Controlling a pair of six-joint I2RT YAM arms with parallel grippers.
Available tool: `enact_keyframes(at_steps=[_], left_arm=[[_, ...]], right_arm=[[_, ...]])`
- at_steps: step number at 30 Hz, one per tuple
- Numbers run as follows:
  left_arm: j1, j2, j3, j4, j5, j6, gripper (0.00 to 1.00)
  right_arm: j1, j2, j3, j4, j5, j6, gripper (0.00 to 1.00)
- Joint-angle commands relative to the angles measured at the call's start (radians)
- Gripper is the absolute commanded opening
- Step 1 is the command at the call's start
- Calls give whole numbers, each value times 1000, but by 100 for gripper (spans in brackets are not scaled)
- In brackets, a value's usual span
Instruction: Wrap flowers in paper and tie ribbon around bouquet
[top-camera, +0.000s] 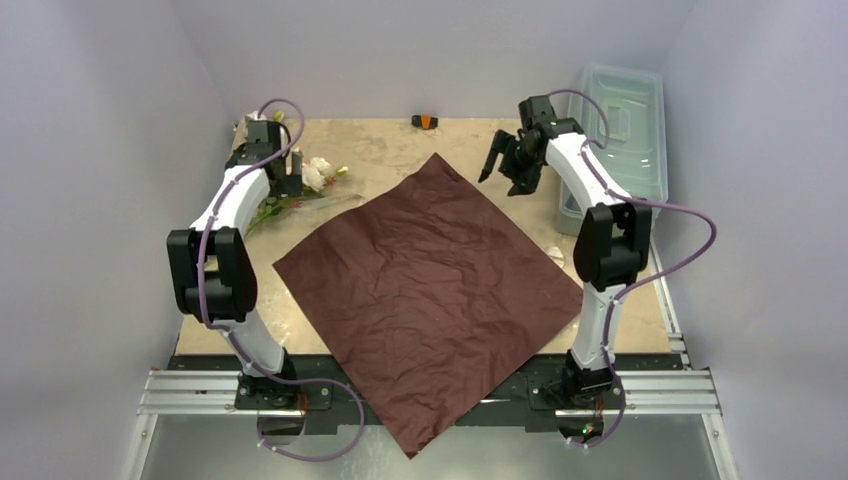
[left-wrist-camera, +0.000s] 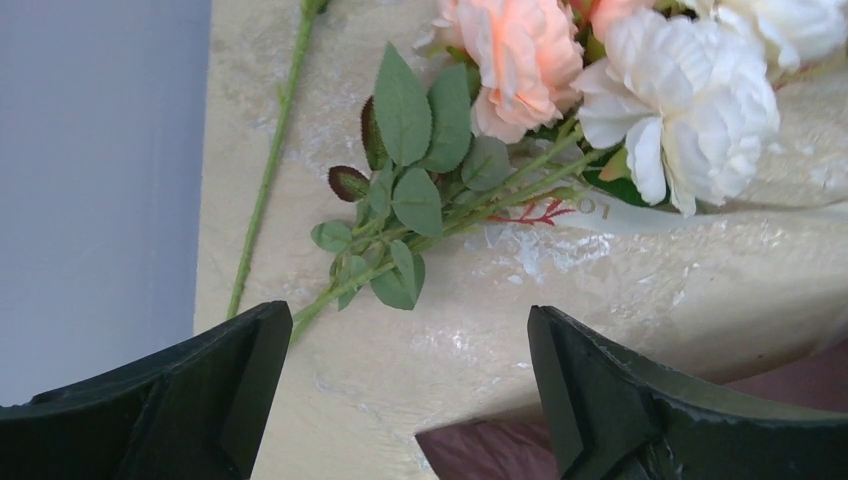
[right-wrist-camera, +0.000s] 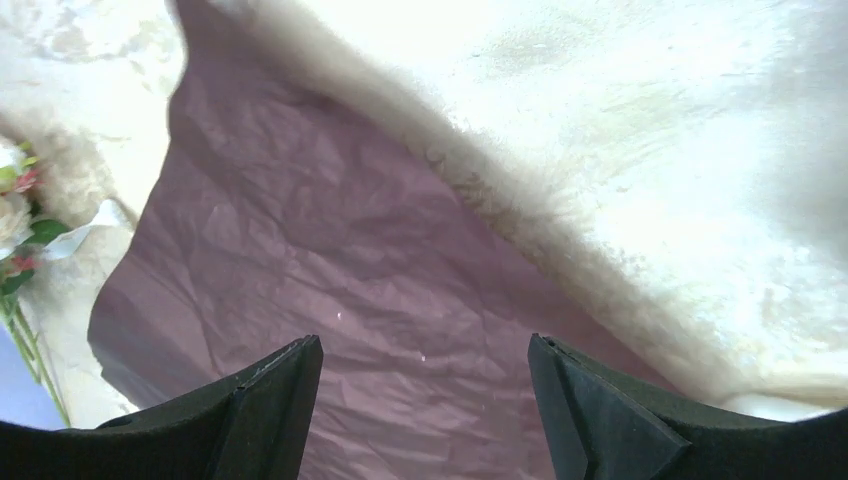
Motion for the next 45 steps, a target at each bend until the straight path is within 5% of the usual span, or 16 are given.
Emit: enact_keyframes(at_steps=[1,10,15,18,22,28,38,45], left_arm=[[-1,23,-55,141,68,157,95],[-7,173,10,178,116,210,65],[-58,226,8,209,62,237,63],[-77,250,31,211,50,228,48],[-81,255,46,227,6,226,41],[-83,260,67,215,-12,233,1],[-99,114,79,166,-76,136,0],[-99,-29,96,91,-2,-21,0]], right_arm=[[-6,-150,-14,-53,70,-71,85],[-7,-308,-243,-5,-22,-67,78],[-7,-361,-293,-11,-27,-68,75],[-8,-383,-320,-11,-45,-66,70],[-6,-408,-358,-2,-53,-58,66],[-7,-423,-371,-6,-53,-58,62],[-2,-453,-332,28,-92,-45,59],[6,-530,-397,268,-294,16,59]])
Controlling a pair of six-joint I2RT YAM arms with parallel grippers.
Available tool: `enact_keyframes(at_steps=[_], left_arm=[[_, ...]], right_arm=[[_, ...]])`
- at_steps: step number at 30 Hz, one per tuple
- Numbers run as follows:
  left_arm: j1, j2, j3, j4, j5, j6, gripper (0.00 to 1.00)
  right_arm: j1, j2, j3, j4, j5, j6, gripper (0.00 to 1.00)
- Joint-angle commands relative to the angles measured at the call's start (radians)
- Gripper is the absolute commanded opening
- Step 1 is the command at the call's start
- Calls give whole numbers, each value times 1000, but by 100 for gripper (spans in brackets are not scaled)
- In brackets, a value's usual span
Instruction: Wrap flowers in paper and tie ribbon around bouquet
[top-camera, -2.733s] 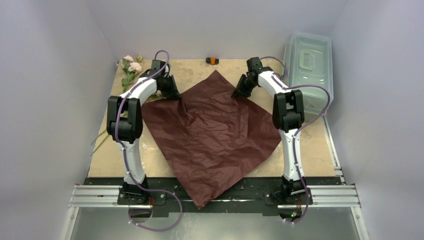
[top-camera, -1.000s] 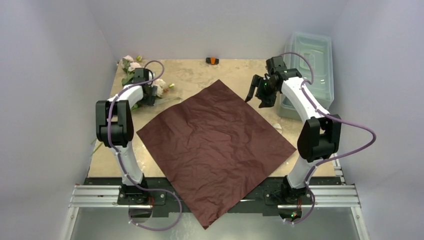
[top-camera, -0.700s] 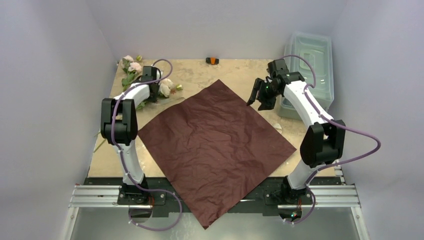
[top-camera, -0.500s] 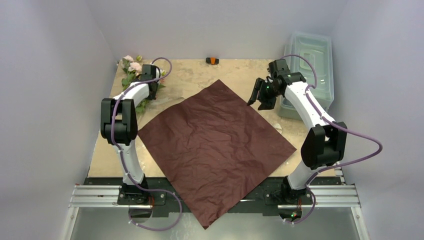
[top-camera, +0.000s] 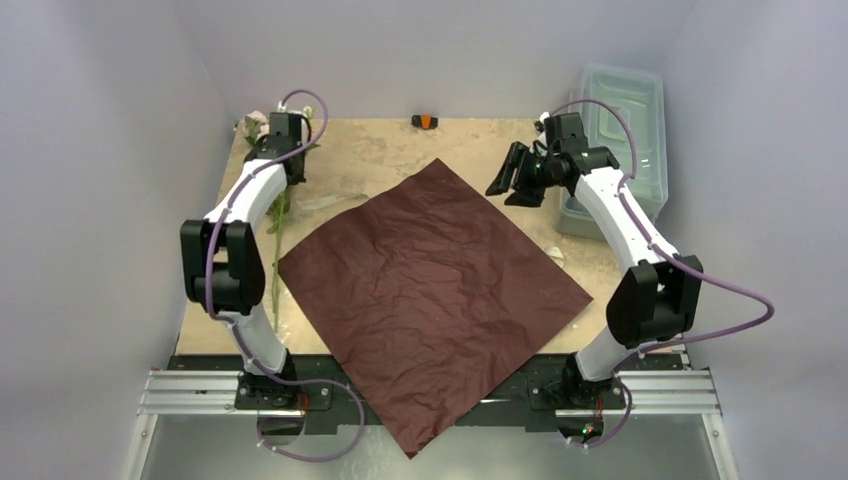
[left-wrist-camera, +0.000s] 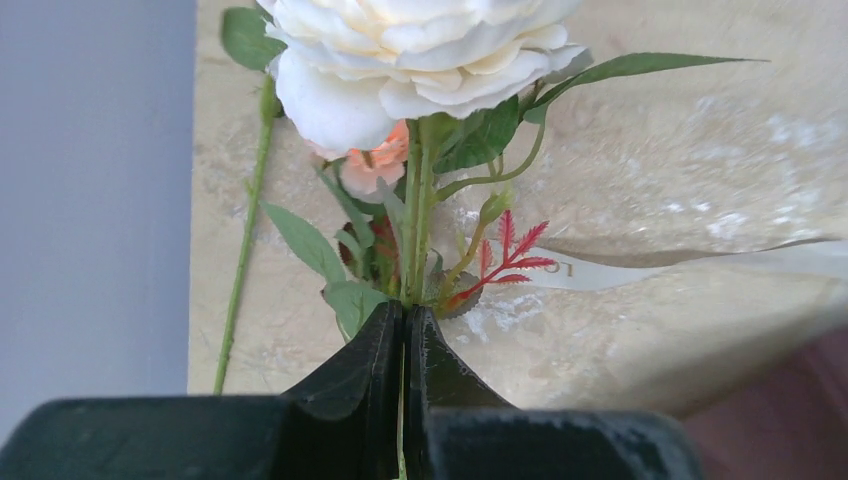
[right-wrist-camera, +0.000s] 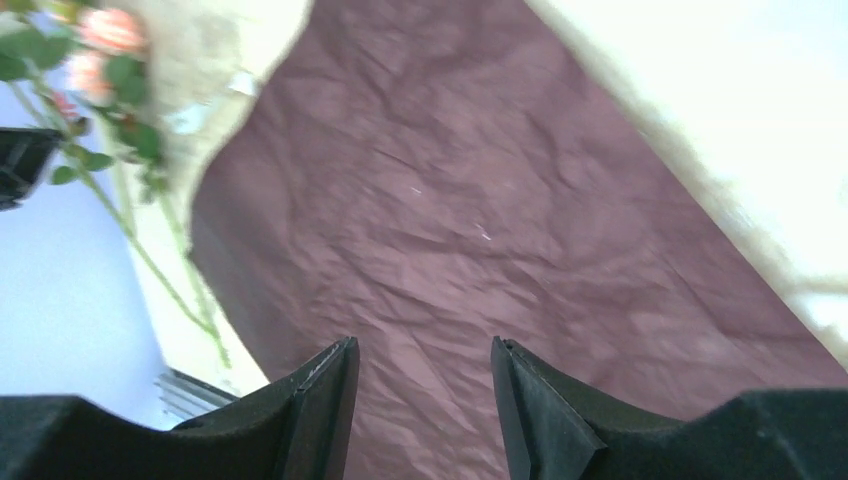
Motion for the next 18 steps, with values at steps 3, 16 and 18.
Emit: enact_keyframes(at_steps=[3,16,18], left_arm=[[-5,-180,73,-50,72,-162,0],[-5,-277,306,-237,310,-360,0],[-4,-312,273,-219,379,-420,0]], right_arm=[[47,-132,-67,312,-227,79,61],[465,-245,-224,900,-135,165,74],[519,-205,-182,893,-114,136,75]])
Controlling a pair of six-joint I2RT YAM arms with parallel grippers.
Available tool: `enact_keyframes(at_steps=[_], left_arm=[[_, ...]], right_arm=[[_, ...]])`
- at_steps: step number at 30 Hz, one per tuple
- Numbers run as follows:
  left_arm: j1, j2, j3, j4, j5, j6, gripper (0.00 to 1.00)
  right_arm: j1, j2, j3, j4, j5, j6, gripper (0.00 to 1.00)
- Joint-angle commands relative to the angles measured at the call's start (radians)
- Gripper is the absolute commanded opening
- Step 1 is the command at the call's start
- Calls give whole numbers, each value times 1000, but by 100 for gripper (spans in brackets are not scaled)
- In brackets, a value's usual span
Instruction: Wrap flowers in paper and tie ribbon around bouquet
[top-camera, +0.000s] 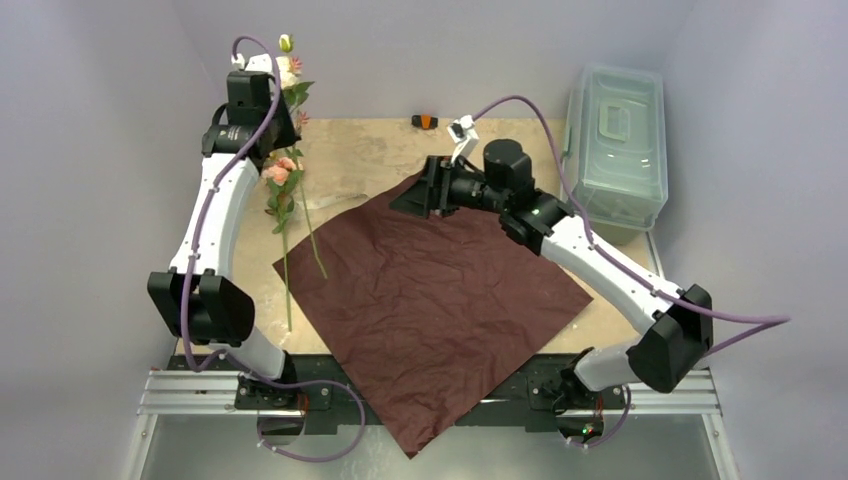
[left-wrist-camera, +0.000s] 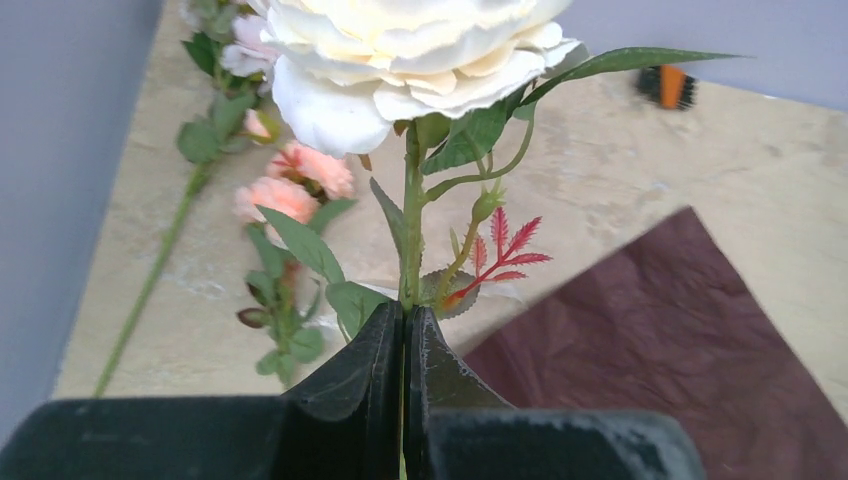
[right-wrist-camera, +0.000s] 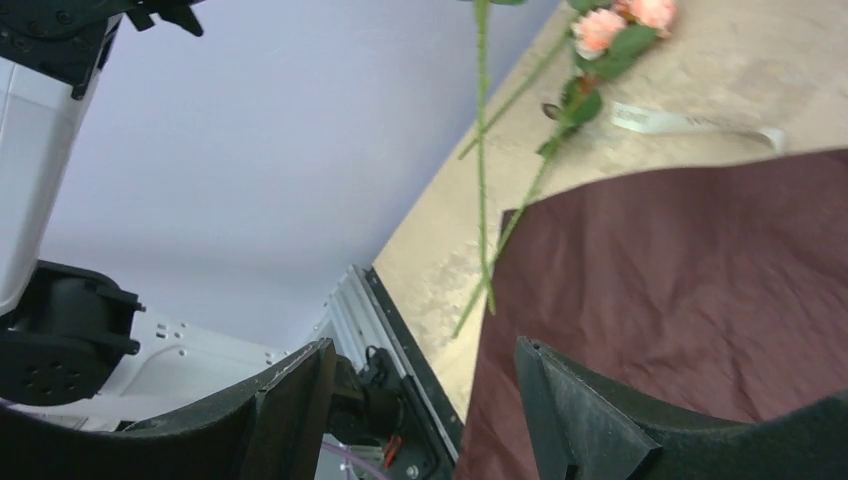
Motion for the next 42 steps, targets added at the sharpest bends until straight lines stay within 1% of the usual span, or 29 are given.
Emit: enact_keyframes(at_steps=[1,5,11,15,20,25,28,30,33,37,38,40,41,42], left_arm=[[-5,-99,-11,-1,188,-154,0],[-5,-157,-90,68,312,-270,0],[-7,-223,-166,113,423,-318,0],[-42,-277,-209,114,439,-339,0],[-130,-280,-158,65,403,-325,0],[-158,-279,-162,89,427,-386,0],[-173,-268,-157,91,427,-392,0],[-179,-262,-157,105,437,-405,0],[-181,-252,-166,134,458,-431,0],[-181,-260,-217,207,464,-488,0],[-181,-263,-229,230,469,-506,0],[-181,-259,-242,261,480,-530,0],[-181,-256,-246,266,485,-537,0],[-181,-254,-251,274,489,-541,0]], right_arm=[[95,51,70,163,60,-21,75],[172,134,158,141,103,-43,75],[274,224,233,98,194,-37,74],[347,270,277,19,329,-12,72],[398,257,267,-49,507,49,70],[412,154,222,-96,677,86,69],[412,109,233,-170,757,87,69],[411,103,250,-230,782,93,69],[407,117,250,-244,814,54,69],[381,201,309,-245,737,-14,66],[375,225,331,-255,727,-29,64],[360,268,371,-260,716,-63,52],[348,284,391,-266,714,-74,48],[332,304,415,-274,711,-83,48]])
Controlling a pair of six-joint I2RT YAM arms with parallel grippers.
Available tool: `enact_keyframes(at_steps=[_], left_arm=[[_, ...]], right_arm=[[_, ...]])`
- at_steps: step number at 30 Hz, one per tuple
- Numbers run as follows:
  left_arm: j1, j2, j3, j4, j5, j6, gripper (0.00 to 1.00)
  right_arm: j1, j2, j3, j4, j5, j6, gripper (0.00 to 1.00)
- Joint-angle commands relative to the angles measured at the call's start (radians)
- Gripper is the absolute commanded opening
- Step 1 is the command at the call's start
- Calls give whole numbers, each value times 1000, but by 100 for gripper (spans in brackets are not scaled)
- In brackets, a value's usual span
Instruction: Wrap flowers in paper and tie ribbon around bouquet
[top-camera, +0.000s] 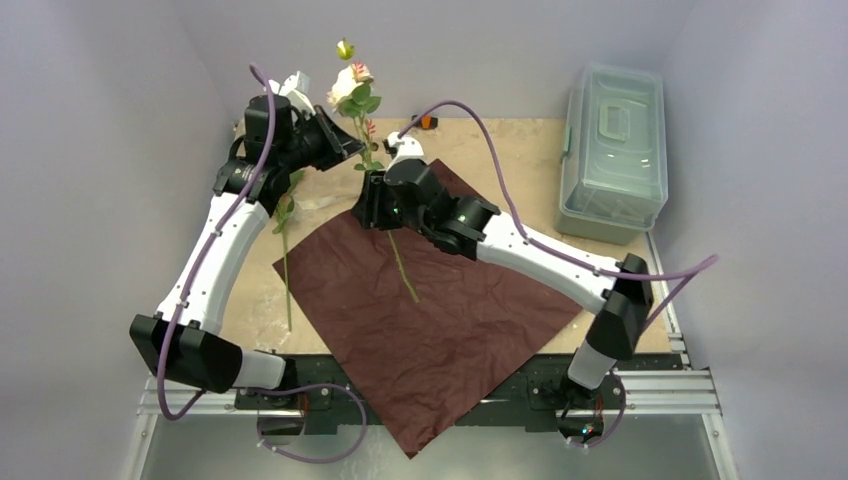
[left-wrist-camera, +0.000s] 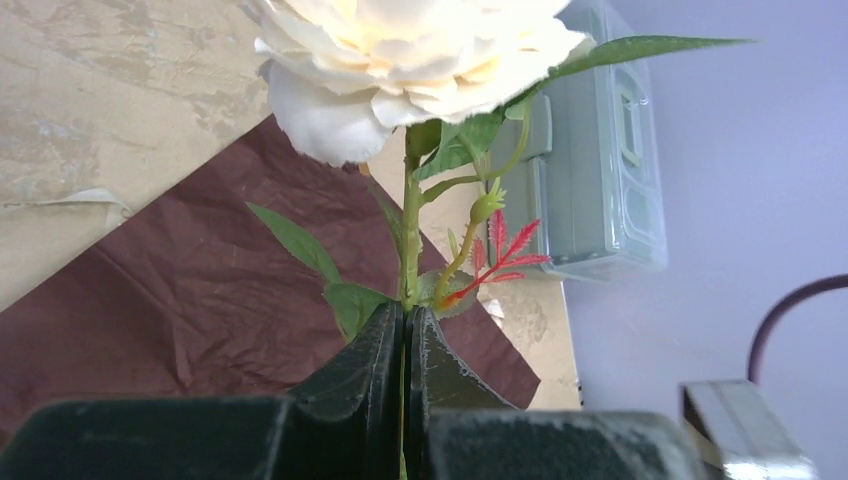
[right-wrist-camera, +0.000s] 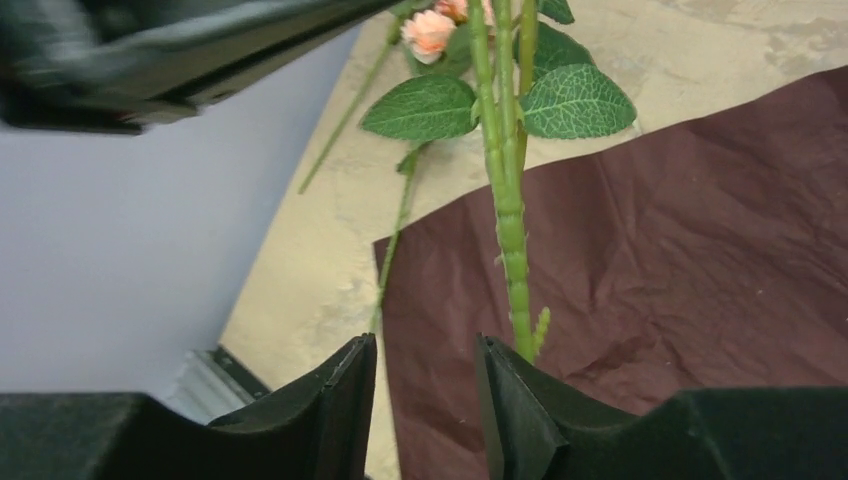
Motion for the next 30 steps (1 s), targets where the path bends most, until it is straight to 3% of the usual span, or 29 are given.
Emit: enact_keyframes(at_steps=[1,3,6,9,12,18,30], left_arm=[[-4,-4,-30,124,40,-73,0],[-4,-2,-47,142,44,-82,0],[-4,11,-54,144,33,-73,0],[-4,31,-44,116,-16,-46,0],[-4,63,-40,113,-29,-35,0],[-19,102,-7,99,-38,-33,0],[-38,165,104,54,-6,-28,0]], right_arm=[[-60,62,108,-42,-27,-86,45],[-102,71,128,-28,-61,-109,36],[-161,82,157,-23,-116,-150,34],[-184,93,213,-33,-200,-226,41],[-185,86,260,-44,-291,-298,56],[-229,62,261,-100,-273,-322,73],[-284,122,201,-165,-267,-435,74]])
